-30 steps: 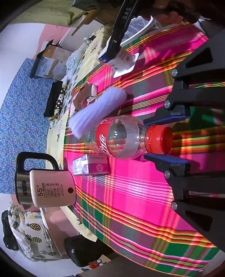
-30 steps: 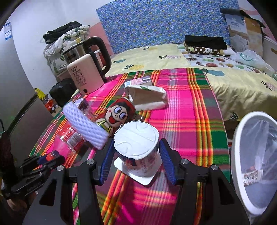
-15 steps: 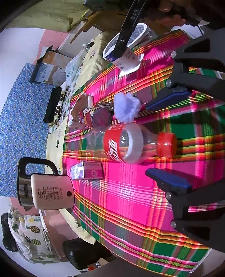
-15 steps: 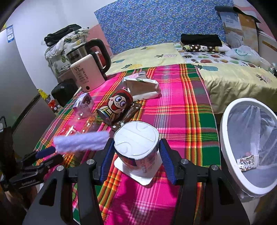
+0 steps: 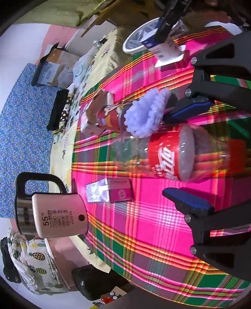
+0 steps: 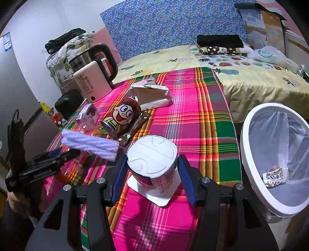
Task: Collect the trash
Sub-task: 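Lift the bottle with left tool while right tool lifts the white cup, then carry the bottle and cup over the bin with both tools, then open right tool to drop the cup while left tool drops the bottle into the bin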
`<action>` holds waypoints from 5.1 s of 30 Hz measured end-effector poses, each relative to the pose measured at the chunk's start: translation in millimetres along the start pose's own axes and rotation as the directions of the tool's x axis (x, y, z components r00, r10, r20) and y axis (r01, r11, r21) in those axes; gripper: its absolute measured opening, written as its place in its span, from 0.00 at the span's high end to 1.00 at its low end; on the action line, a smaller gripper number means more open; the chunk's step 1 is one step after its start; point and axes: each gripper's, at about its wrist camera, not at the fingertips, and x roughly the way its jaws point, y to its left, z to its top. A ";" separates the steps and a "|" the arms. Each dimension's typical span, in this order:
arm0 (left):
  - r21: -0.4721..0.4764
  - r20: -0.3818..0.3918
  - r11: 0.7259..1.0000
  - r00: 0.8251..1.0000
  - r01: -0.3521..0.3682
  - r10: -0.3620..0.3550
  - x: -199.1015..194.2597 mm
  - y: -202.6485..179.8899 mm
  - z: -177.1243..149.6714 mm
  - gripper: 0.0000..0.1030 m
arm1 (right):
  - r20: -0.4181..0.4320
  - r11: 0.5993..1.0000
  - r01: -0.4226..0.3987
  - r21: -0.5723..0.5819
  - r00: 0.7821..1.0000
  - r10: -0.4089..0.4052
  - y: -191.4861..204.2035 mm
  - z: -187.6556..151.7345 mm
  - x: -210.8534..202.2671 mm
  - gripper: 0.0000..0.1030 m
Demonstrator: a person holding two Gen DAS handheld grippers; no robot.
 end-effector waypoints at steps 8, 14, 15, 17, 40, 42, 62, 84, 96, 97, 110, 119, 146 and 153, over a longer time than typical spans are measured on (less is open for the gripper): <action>0.012 -0.032 1.000 0.999 0.013 -0.013 6.2 -2.6 -6.2 0.38 | -0.004 1.000 -0.010 0.003 1.000 0.010 -2.7 -0.3 1.4 0.48; -0.005 0.001 1.000 1.000 -0.025 0.025 -4.9 1.5 -8.2 0.38 | 0.003 1.000 -0.012 -0.005 1.000 0.012 -1.1 0.3 -2.9 0.48; -0.012 0.010 0.999 0.999 -0.031 0.031 -7.7 3.9 -7.9 0.38 | 0.007 1.000 -0.013 -0.006 1.000 0.013 -0.7 0.7 -4.0 0.48; -0.026 0.025 0.999 0.999 -0.042 0.042 -14.3 9.5 -7.3 0.38 | 0.012 1.000 -0.014 -0.009 1.000 0.014 0.7 1.6 -5.5 0.48; 0.024 0.099 0.999 0.994 0.049 -0.051 -56.9 -27.4 0.1 0.38 | 0.097 1.000 0.014 -0.022 0.995 -0.012 6.2 3.9 -38.4 0.48; 0.039 0.089 0.997 0.993 0.071 -0.074 -54.3 -37.9 -0.1 0.38 | 0.101 1.000 0.021 -0.017 0.995 -0.020 4.0 3.0 -40.4 0.48; 0.223 -0.012 0.937 0.962 0.268 -0.273 -17.7 -159.1 6.8 0.38 | 0.150 0.985 0.133 0.112 0.977 -0.150 -57.4 -8.4 -74.5 0.48; 0.358 -0.132 0.833 0.906 0.422 -0.402 21.2 -266.4 6.8 0.38 | 0.140 0.925 0.265 0.272 0.940 -0.311 -132.0 -22.3 -99.1 0.48; 0.370 -0.214 0.801 0.882 0.470 -0.419 44.7 -290.9 2.5 0.38 | 0.066 0.916 0.289 0.280 0.946 -0.318 -150.1 -26.3 -88.1 0.48; 0.366 -0.215 0.800 0.880 0.475 -0.424 46.1 -291.1 2.2 0.38 | 0.063 0.915 0.291 0.278 0.946 -0.319 -150.3 -26.2 -87.4 0.48; 0.340 -0.163 0.799 0.868 0.496 -0.469 34.7 -282.5 10.5 0.29 | 0.090 0.911 0.308 0.275 0.935 -0.343 -150.2 -25.4 -91.9 0.47; 0.318 -0.152 0.810 0.870 0.492 -0.468 23.8 -267.6 11.9 0.29 | 0.111 0.915 0.305 0.264 0.933 -0.343 -140.1 -24.9 -98.1 0.47; 0.242 -0.017 0.907 0.936 0.346 -0.352 -23.6 -172.7 -7.5 0.29 | 0.116 0.973 0.212 0.091 0.968 -0.221 -60.5 -19.6 -90.5 0.47; 0.220 0.016 0.925 0.947 0.310 -0.321 -31.1 -150.5 -10.4 0.29 | 0.118 0.981 0.189 0.053 0.974 -0.194 -43.2 -19.5 -86.6 0.47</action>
